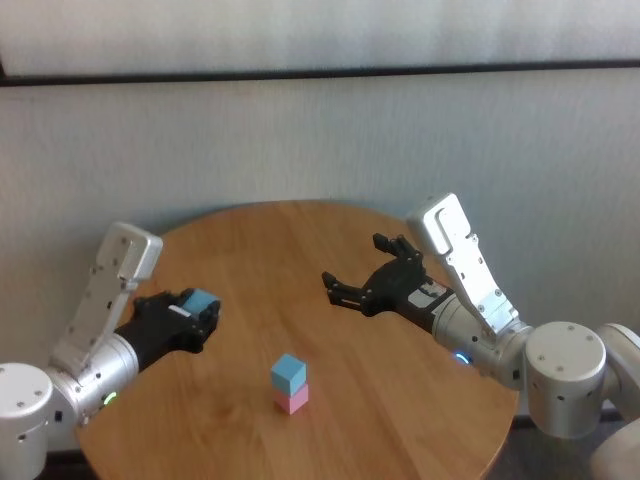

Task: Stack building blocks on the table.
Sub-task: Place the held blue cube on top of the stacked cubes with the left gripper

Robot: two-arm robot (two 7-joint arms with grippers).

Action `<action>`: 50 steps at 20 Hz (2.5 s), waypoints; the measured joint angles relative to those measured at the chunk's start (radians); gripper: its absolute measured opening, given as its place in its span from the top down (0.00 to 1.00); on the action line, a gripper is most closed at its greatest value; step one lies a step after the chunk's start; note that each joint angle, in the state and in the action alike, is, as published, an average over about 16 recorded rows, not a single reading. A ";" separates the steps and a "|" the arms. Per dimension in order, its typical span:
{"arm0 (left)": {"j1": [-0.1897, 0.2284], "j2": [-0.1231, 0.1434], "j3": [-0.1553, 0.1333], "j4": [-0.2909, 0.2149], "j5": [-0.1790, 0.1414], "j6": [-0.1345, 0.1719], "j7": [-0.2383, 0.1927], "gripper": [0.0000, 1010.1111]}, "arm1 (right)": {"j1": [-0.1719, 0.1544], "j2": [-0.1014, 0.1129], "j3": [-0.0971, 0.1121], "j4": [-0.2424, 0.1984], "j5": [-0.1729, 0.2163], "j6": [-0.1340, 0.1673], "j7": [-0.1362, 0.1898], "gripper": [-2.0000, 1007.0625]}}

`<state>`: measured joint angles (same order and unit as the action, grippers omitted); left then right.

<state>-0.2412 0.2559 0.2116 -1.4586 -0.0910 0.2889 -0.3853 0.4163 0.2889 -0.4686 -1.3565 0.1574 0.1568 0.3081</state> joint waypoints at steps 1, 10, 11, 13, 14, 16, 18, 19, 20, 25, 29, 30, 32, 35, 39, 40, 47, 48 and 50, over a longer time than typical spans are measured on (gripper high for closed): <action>0.001 0.009 0.009 -0.017 -0.008 0.001 -0.023 0.61 | 0.000 0.000 0.000 0.000 0.000 0.000 0.000 0.00; -0.012 0.067 0.109 -0.084 -0.048 0.010 -0.172 0.61 | 0.000 0.000 0.000 0.000 0.000 0.000 0.000 0.00; -0.016 0.071 0.120 -0.084 -0.048 0.012 -0.180 0.61 | 0.000 0.000 0.000 0.000 0.000 0.000 0.000 0.00; -0.023 0.080 0.140 -0.081 -0.045 0.014 -0.193 0.61 | 0.000 0.000 0.000 0.000 0.000 0.000 0.000 0.00; -0.026 0.083 0.149 -0.078 -0.043 0.014 -0.197 0.61 | 0.000 0.000 0.000 0.000 0.000 0.000 0.000 0.00; -0.033 0.091 0.166 -0.072 -0.037 0.015 -0.201 0.61 | 0.000 0.000 0.000 0.000 0.000 0.000 0.000 0.00; -0.038 0.098 0.178 -0.066 -0.032 0.016 -0.203 0.61 | 0.000 0.000 0.000 0.000 0.000 0.000 0.000 0.00; -0.040 0.100 0.183 -0.063 -0.031 0.016 -0.203 0.61 | 0.000 0.000 0.000 0.000 0.000 0.000 0.000 0.00; -0.042 0.102 0.187 -0.060 -0.030 0.016 -0.204 0.61 | 0.000 0.000 0.000 0.000 0.000 0.000 0.000 0.00; -0.051 0.109 0.203 -0.047 -0.033 0.013 -0.203 0.61 | 0.000 0.000 0.000 0.000 0.000 0.000 0.000 0.00; -0.056 0.110 0.212 -0.034 -0.041 0.011 -0.199 0.61 | 0.000 0.000 0.000 0.000 0.000 0.000 0.000 0.00; -0.058 0.109 0.214 -0.031 -0.043 0.011 -0.198 0.61 | 0.000 0.000 0.000 0.000 0.000 0.000 0.000 0.00; -0.060 0.109 0.217 -0.025 -0.047 0.010 -0.194 0.61 | 0.000 0.000 0.000 0.000 0.000 0.000 0.000 0.00; -0.064 0.107 0.222 -0.015 -0.052 0.008 -0.189 0.61 | 0.000 0.000 0.000 0.000 0.000 0.000 0.000 0.00; -0.072 0.106 0.229 -0.001 -0.058 0.004 -0.181 0.61 | 0.000 0.000 0.000 0.000 0.000 0.000 0.000 0.00; -0.075 0.106 0.231 0.003 -0.059 0.002 -0.180 0.61 | 0.000 0.000 0.000 0.000 0.000 0.000 0.000 0.00; -0.092 0.107 0.244 0.027 -0.069 -0.007 -0.172 0.61 | 0.000 0.000 0.000 0.000 0.000 0.000 0.000 0.00; -0.094 0.107 0.246 0.030 -0.070 -0.009 -0.170 0.61 | 0.000 0.000 0.000 0.000 0.000 0.000 0.000 0.00; -0.099 0.108 0.250 0.036 -0.074 -0.011 -0.168 0.61 | 0.000 0.000 0.000 0.000 0.000 0.000 0.000 0.00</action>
<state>-0.3403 0.3637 0.4613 -1.4227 -0.1646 0.2775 -0.5538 0.4163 0.2889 -0.4686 -1.3565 0.1574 0.1568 0.3081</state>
